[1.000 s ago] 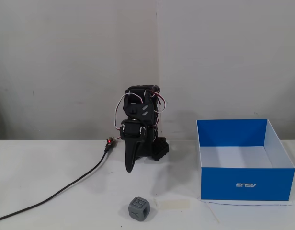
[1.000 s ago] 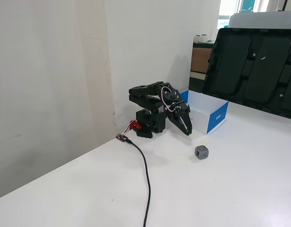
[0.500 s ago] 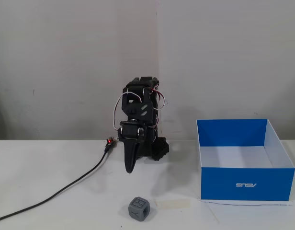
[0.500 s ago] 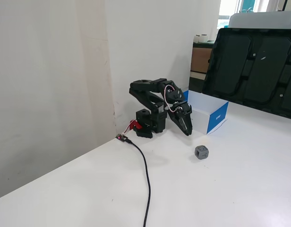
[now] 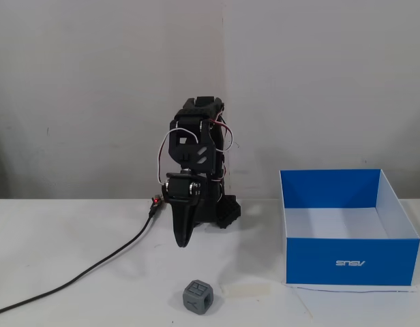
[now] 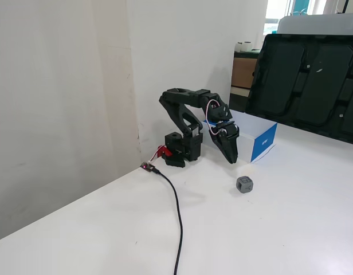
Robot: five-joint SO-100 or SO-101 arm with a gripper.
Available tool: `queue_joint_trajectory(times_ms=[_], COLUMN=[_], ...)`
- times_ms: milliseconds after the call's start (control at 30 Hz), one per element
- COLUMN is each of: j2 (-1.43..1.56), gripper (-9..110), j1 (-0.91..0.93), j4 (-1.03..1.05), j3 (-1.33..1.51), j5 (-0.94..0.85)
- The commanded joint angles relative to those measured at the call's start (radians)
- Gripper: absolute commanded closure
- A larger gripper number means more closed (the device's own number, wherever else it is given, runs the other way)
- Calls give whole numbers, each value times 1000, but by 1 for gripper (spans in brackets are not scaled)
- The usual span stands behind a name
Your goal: Pick the gray block and keep it in the box.
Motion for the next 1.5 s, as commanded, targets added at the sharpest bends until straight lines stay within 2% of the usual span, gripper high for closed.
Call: queue_joint_trajectory(times_ms=[0, 167, 800, 1467], j2=[-55, -127, -333, -552], gripper=[101, 100, 83, 79], j1=[-18, -55, -140, -124], j4=[-31, -43, -95, -225], j3=[-103, -127, -198, -196], j5=[44, 107, 245, 265])
